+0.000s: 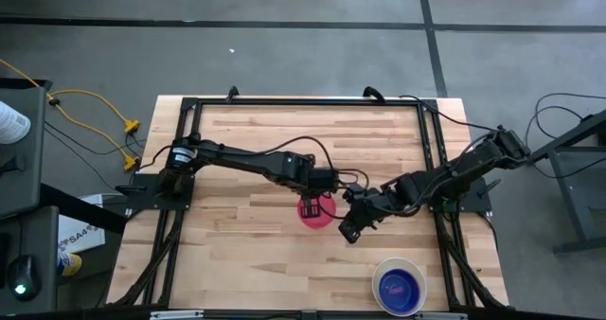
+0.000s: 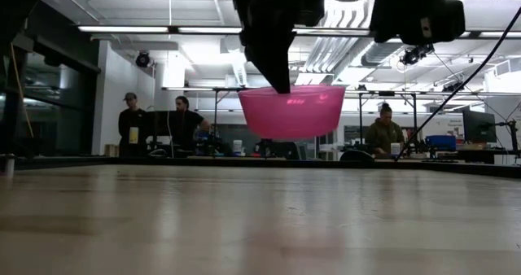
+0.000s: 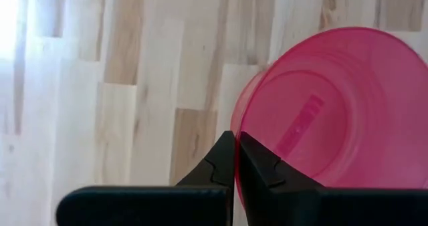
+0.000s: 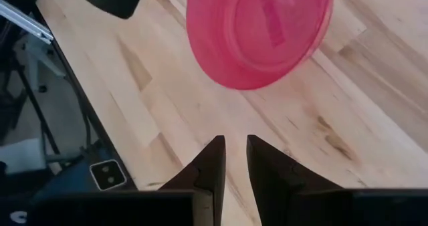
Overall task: Nest bowls inside each other
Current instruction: Stack the red bowl on the purple bowl
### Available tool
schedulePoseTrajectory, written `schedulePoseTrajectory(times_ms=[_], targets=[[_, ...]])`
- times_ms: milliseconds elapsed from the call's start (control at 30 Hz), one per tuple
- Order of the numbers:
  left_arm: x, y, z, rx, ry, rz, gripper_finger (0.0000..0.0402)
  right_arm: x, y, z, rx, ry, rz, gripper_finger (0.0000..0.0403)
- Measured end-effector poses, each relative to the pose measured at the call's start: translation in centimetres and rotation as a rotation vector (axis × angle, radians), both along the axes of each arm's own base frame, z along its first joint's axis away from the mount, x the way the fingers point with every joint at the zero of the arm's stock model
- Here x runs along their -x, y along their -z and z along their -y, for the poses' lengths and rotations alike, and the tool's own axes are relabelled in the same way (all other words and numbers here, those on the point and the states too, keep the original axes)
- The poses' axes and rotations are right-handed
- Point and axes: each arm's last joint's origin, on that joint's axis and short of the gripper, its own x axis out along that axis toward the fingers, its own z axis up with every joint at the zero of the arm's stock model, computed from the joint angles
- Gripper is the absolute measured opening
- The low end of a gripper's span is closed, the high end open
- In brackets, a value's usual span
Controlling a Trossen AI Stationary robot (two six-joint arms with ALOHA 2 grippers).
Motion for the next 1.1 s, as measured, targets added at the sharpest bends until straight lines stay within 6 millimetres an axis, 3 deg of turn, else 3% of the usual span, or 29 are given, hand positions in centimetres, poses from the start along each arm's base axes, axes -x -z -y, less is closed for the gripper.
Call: schedulePoseTrajectory(times_ms=[200,533,733,933,1100], targets=[[-0.1,-0.3,-0.4,-0.01,-0.017,0.017,0.0001,-0.1,-0.1,0.0,-0.009,0.03,0.009,0.0055],[-0.3,0.5,-4.2,-0.003,-0.089,-0.018,0.0001,-1.0,-1.0,-0.6,-0.014,-0.037,0.155,0.0055],[-0.4,0.5,-5.1,0.057,0.031,-0.03,0.0001,-0.6,-1.0,-1.5,0.05,-0.163,0.171,0.0055],[-0.2,0.5,-4.7,0.169,0.227,-0.046,0.0001,-0.5,-1.0,-1.8,0.167,-0.332,0.2,0.0055],[-0.1,0.4,-4.6,0.218,0.274,-0.047,0.0001,-0.5,-0.9,-2.0,0.206,-0.468,0.216,0.0055]])
